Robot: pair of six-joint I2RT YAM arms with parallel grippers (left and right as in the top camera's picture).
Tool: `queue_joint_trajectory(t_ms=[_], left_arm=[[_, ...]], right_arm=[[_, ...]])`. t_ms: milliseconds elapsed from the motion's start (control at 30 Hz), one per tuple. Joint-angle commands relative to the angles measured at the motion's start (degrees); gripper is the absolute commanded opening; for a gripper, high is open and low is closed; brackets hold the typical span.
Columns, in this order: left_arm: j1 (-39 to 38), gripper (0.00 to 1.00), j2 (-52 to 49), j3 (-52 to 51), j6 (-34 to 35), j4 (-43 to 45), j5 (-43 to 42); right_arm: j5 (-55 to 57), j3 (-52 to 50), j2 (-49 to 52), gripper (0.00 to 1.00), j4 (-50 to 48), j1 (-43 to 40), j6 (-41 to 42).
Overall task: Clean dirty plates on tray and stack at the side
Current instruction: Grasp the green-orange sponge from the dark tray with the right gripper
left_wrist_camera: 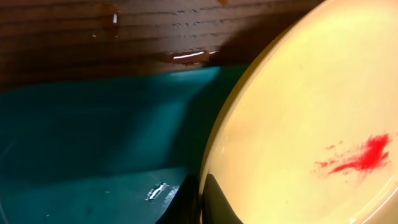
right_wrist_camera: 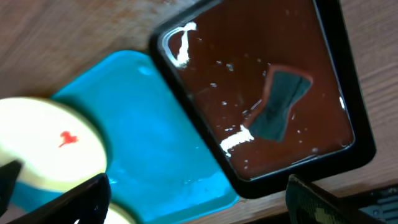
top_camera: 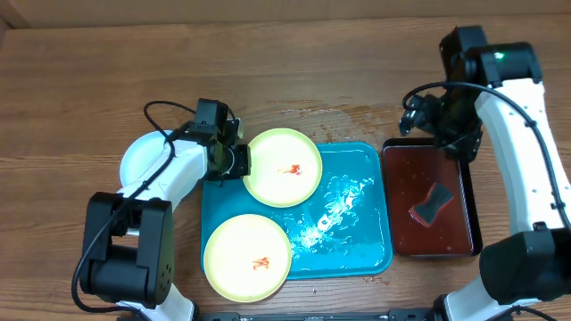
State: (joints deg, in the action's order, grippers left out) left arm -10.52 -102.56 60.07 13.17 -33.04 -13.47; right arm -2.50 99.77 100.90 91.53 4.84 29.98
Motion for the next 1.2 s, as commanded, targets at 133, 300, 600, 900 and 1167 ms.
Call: queue_joint_trajectory(t_ms=[133,300,600,900,1167], left_arm=[[-1.7,0.04,-1.2,0.0,0.1,-0.1,1.9],[-1.7,0.04,-1.2,0.0,0.1,0.2,2.0],[-1.7,0.04,-1.2,0.0,0.1,0.4,2.1],[-1.7,0.04,-1.2,0.0,-0.5,0.3,2.1],[-1.7,0.04,-1.2,0.0,-0.5,0.1,2.1]], right_arm=[[2.7,-2.1,-0.6,0.91,0.1,-3.8,4.8],[2.7,-5.0,-0.6,0.84,0.4,-6.1,5.2],[-0.9,-22.1,-0.6,0.53,-8.5,-7.5,6.3],[-2.1,-31.9,-0.6,0.55,-17.6,-9.6,7.2],[-2.1,-35.3,-0.6,0.51,-22.3,-14.8,7.1]])
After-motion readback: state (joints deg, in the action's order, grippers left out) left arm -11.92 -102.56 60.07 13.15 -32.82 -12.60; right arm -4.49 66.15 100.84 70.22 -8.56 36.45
